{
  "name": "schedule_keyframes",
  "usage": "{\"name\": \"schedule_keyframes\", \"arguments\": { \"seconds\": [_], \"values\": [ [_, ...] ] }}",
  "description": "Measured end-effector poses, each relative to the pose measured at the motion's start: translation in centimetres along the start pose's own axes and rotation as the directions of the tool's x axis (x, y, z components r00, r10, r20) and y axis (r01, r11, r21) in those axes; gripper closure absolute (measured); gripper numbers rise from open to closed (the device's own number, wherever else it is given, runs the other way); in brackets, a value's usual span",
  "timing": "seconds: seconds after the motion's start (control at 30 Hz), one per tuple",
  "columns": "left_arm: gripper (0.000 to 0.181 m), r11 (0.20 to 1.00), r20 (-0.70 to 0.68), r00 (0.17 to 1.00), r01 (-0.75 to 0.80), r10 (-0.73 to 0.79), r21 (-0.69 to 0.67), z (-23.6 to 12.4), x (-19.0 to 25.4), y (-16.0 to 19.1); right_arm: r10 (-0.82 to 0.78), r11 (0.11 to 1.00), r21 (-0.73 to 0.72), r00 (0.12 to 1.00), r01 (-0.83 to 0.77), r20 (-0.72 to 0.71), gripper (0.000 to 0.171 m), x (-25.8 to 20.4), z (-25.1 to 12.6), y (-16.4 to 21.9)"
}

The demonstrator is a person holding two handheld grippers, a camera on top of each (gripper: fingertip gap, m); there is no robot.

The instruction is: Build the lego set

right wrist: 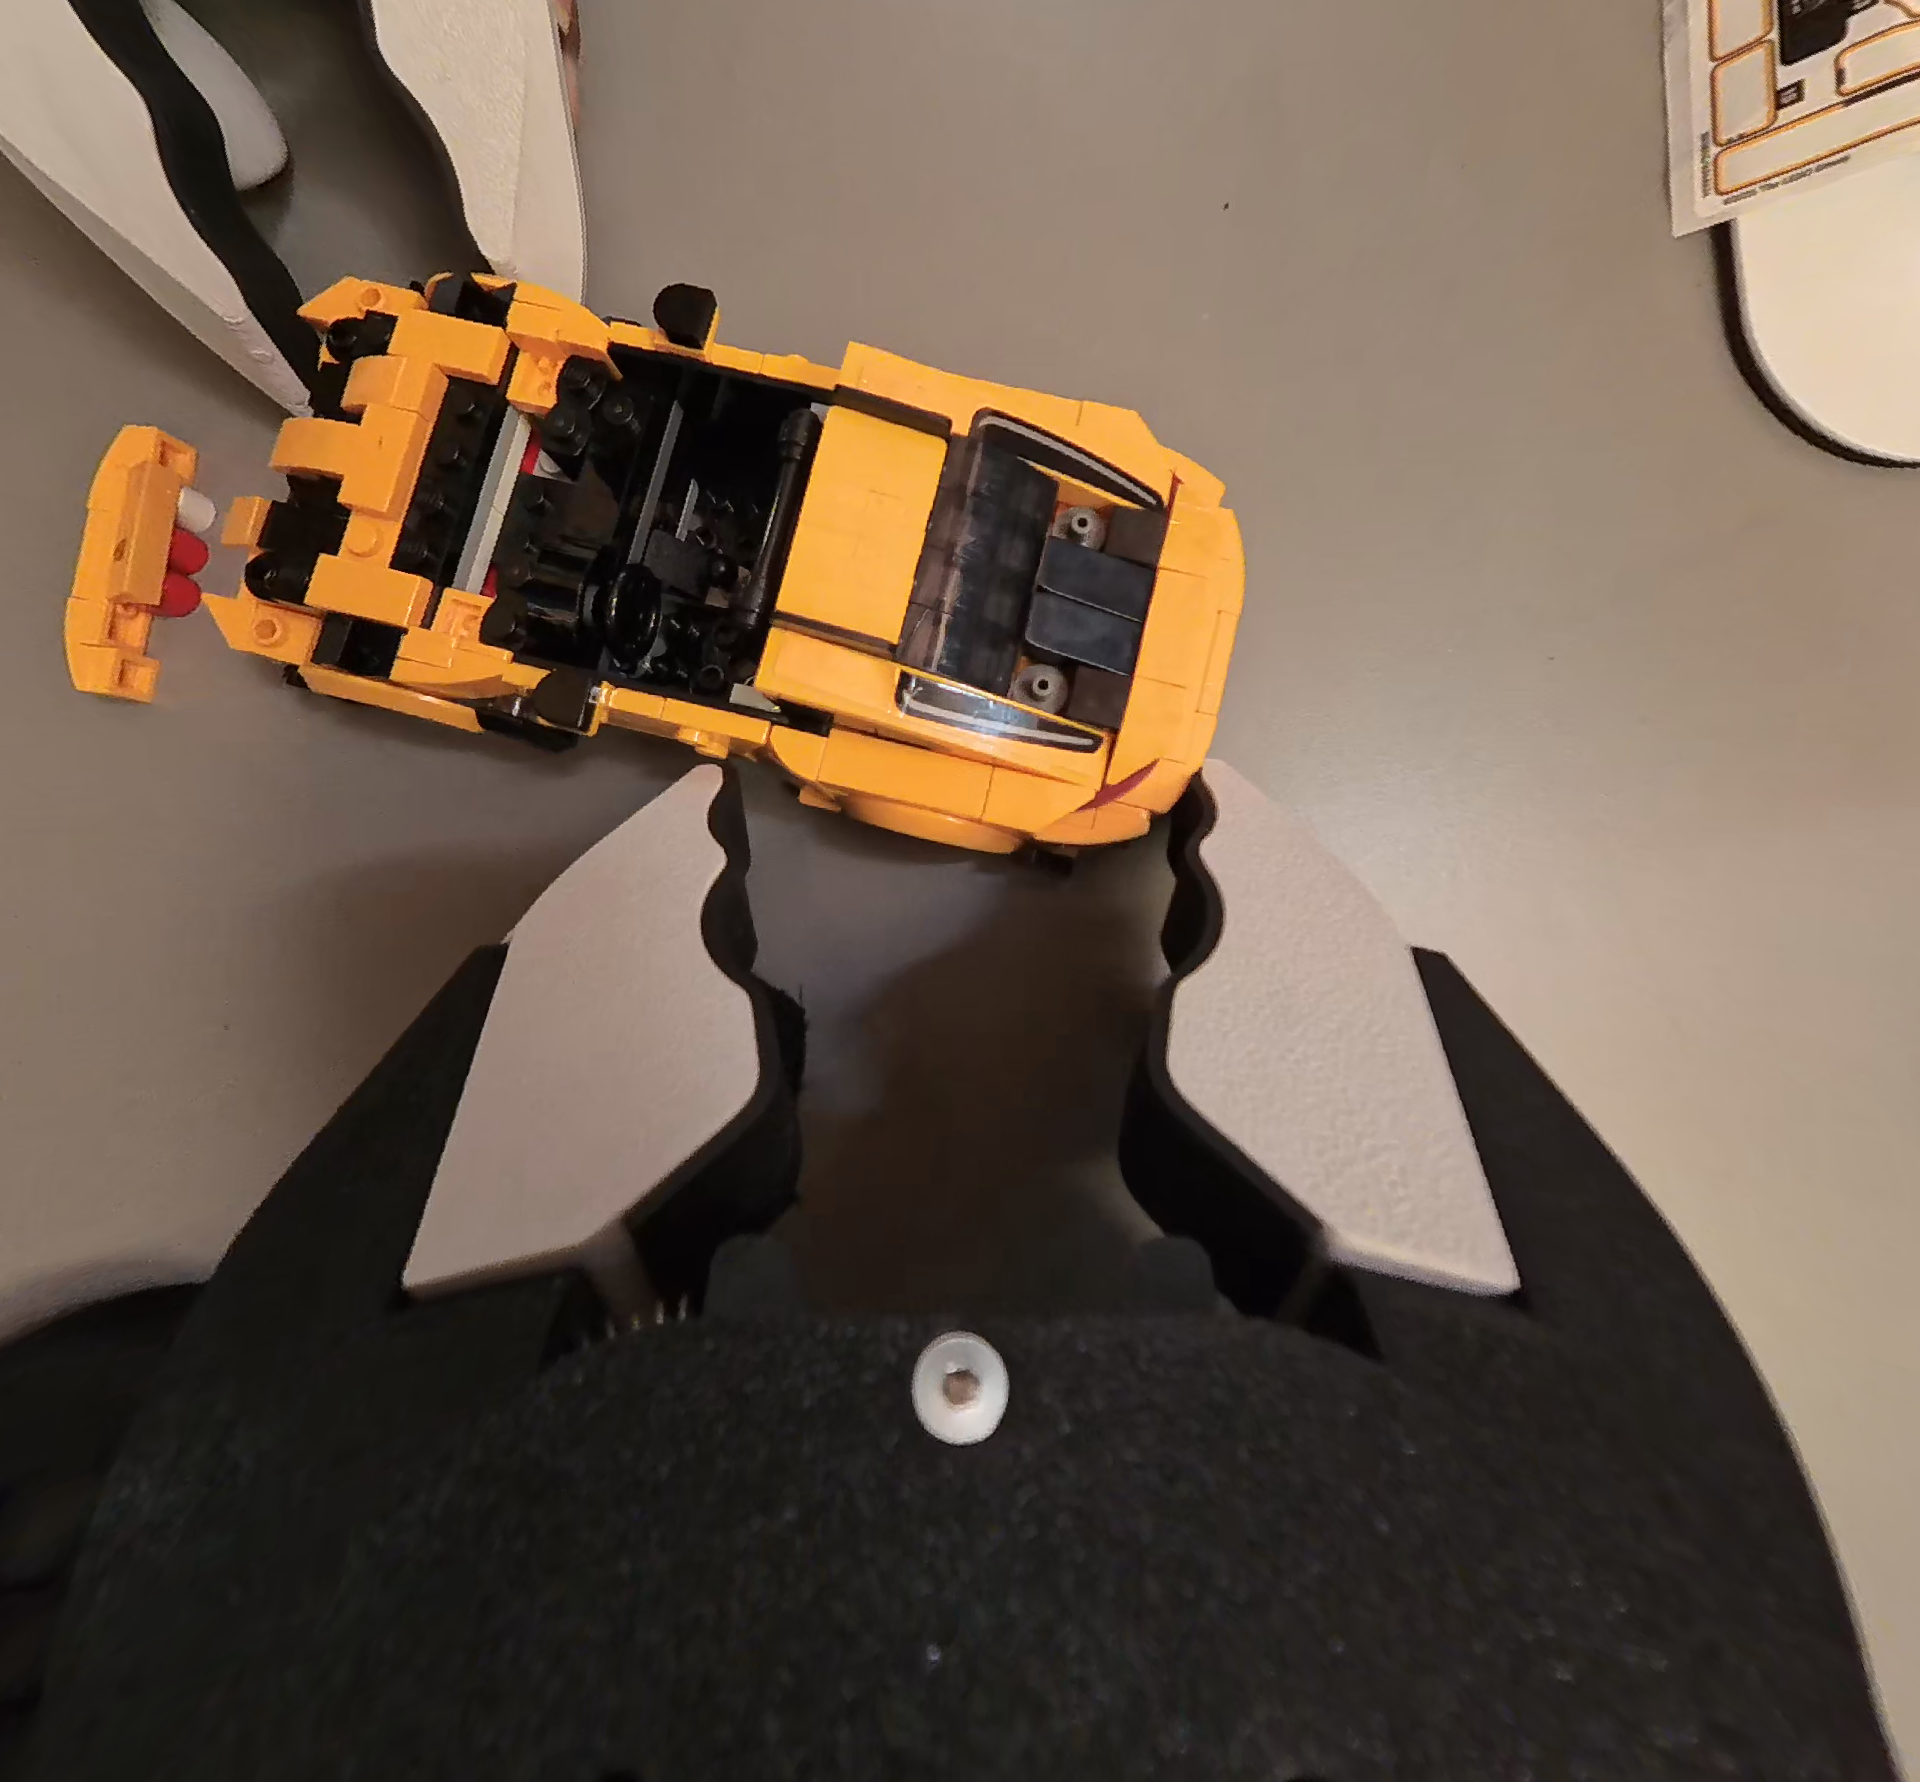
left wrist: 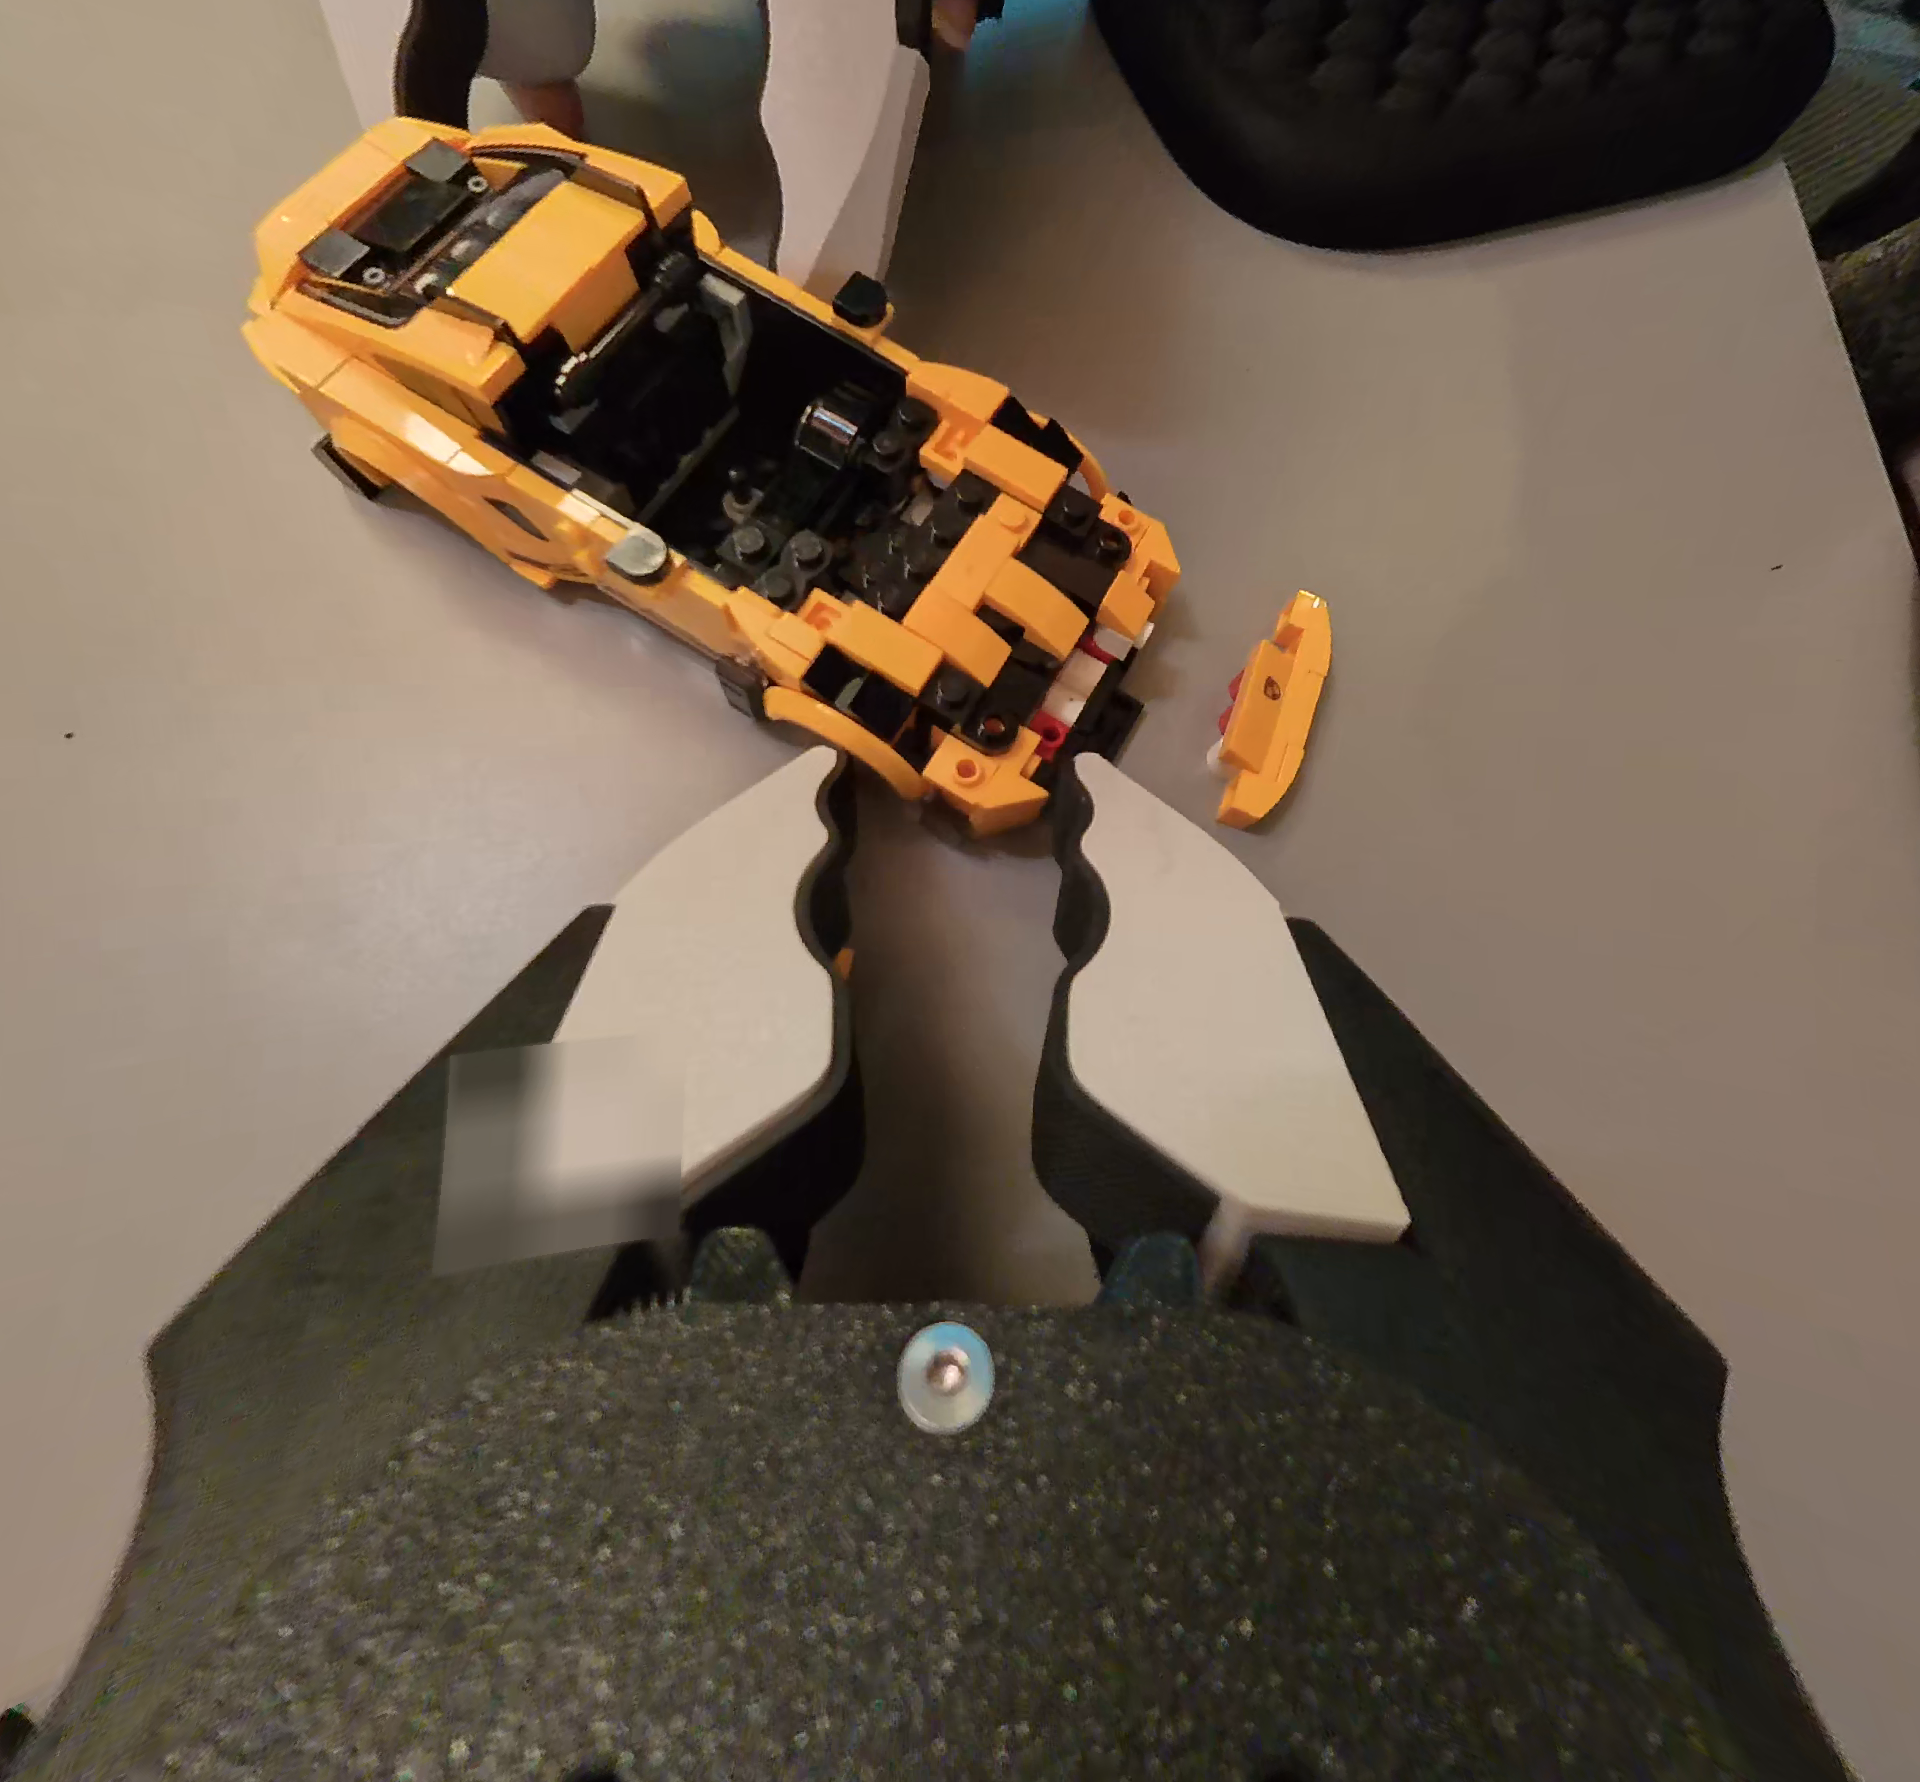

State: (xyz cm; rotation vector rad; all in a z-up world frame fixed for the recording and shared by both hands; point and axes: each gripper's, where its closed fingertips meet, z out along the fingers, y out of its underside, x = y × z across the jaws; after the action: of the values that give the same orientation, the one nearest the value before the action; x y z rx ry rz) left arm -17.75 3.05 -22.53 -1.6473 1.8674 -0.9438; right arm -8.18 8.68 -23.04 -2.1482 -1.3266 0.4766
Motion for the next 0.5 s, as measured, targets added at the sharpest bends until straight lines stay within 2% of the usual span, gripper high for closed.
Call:
{"name": "schedule_keyframes", "arguments": {
  "seconds": [0.5],
  "values": [
    [0.145,1.0,0.003,1.0,-0.011,0.011,-0.007,0.12,0.0,0.03,0.012,1.0,-0.013,1.0,-0.012,-0.004,0.091,0.02,0.09,-0.04]
  ]
}}
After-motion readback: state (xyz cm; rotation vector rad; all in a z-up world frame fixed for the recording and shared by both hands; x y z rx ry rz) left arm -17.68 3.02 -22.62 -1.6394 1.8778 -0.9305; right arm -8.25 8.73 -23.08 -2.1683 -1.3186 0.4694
